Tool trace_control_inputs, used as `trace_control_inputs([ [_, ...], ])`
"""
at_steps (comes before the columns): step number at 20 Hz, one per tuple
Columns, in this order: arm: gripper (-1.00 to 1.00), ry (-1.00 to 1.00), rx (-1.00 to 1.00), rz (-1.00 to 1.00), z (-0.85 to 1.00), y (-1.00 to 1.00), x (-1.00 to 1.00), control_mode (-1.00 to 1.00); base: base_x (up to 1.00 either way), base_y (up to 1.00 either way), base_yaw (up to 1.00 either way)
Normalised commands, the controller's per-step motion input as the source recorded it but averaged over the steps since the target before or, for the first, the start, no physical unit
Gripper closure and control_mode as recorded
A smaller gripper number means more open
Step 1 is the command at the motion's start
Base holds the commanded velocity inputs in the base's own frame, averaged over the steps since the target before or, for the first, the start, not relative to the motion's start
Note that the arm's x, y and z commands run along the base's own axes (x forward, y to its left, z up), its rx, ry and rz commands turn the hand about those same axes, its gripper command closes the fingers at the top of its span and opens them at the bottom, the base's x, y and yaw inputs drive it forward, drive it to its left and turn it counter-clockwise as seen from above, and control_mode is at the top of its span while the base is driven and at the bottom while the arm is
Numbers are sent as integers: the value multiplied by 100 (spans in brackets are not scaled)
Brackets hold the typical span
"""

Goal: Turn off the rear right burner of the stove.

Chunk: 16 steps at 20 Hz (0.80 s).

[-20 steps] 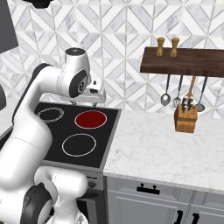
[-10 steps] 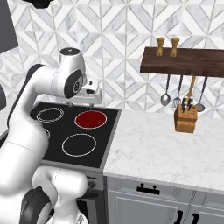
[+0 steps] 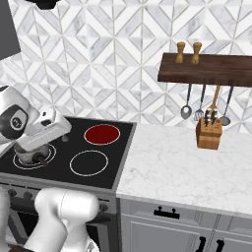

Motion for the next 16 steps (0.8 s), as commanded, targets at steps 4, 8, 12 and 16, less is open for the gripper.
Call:
trace_control_inputs([
  [4,-100,0,-49,14,-71,100,-75,-100,0,0,0],
  [8,-100,0,-49,12,-76,100,-66,-100,0,0,0],
  [12,-100,0,-47,9,-81,100,-52,-100,0,0,0],
  [16,-100,-3,-40,5,-82,100,-38,-100,0,0,0],
])
